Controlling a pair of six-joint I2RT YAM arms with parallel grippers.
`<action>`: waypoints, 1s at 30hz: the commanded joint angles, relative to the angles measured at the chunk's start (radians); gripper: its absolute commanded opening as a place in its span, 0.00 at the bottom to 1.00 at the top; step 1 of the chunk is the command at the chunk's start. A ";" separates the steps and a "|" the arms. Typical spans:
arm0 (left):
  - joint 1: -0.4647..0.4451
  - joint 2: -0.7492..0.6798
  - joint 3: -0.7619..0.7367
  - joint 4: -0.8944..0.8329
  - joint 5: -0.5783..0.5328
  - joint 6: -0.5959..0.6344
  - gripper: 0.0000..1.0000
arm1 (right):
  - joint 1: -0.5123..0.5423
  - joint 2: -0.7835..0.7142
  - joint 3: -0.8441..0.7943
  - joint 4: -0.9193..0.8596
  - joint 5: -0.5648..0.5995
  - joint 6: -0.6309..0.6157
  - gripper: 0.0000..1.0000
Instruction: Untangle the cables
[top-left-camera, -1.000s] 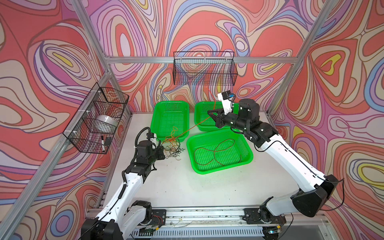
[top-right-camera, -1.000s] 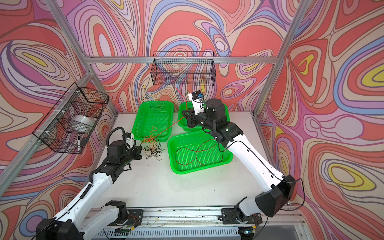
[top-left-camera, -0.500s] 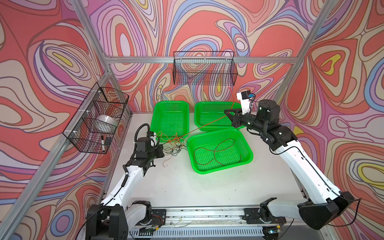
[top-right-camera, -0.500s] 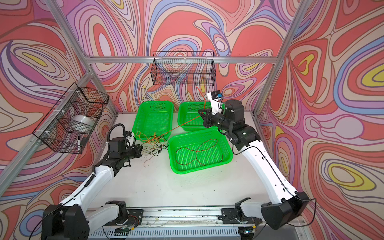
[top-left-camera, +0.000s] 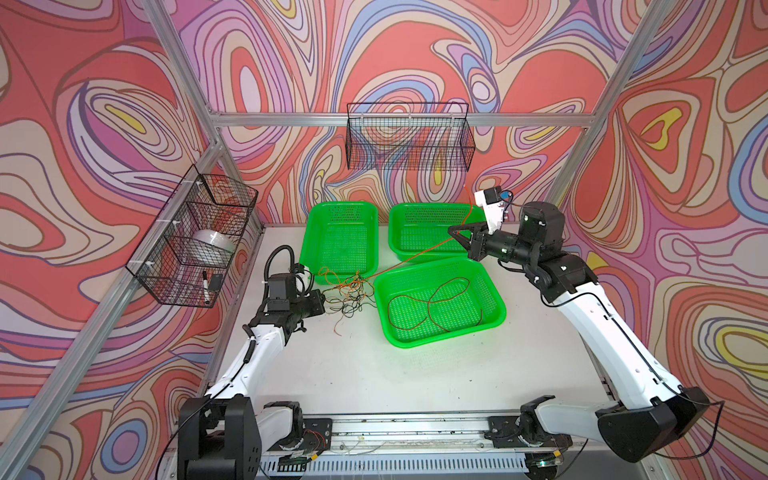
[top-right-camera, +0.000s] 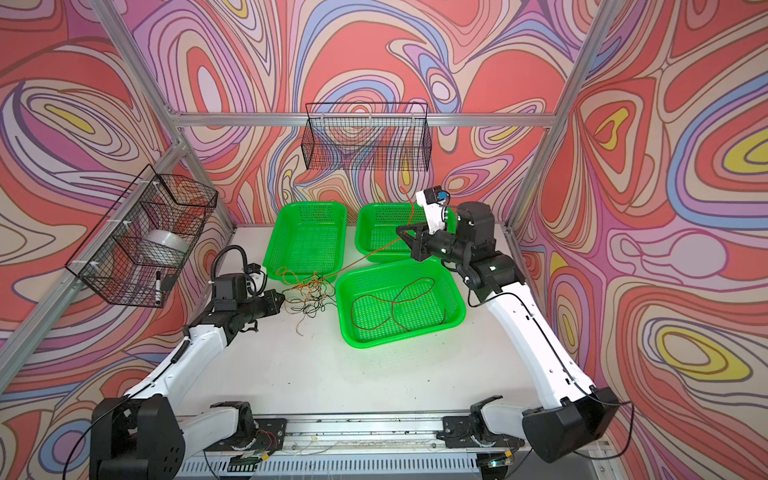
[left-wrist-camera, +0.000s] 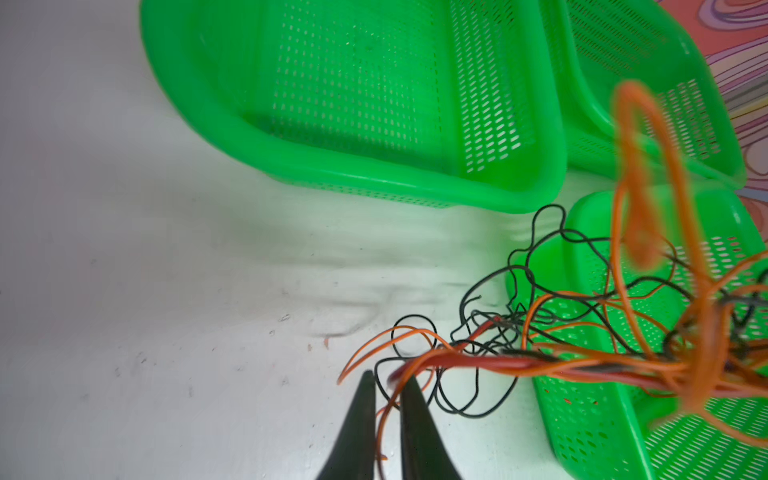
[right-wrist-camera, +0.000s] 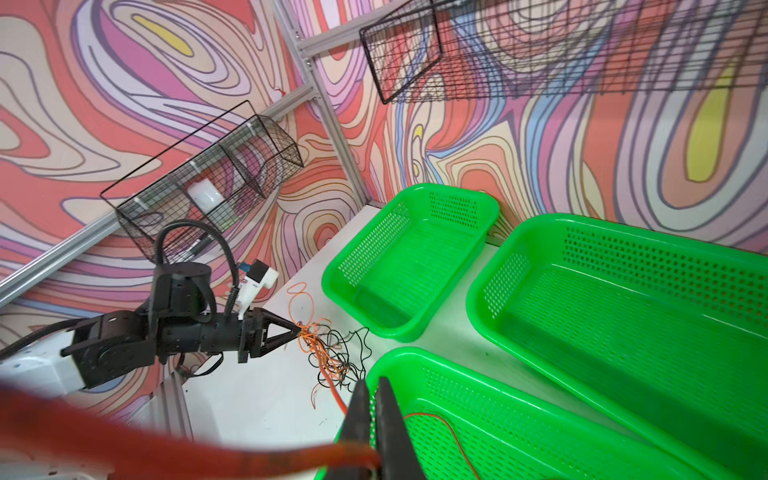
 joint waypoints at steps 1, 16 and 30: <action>0.006 -0.056 -0.017 -0.079 -0.058 -0.002 0.37 | 0.078 0.047 0.035 0.019 -0.037 -0.075 0.00; -0.273 -0.116 0.108 -0.088 -0.163 0.032 0.62 | 0.167 0.134 0.125 -0.098 -0.031 -0.177 0.00; -0.430 0.233 0.168 0.102 -0.032 -0.020 0.65 | 0.236 0.164 0.181 -0.121 0.001 -0.214 0.00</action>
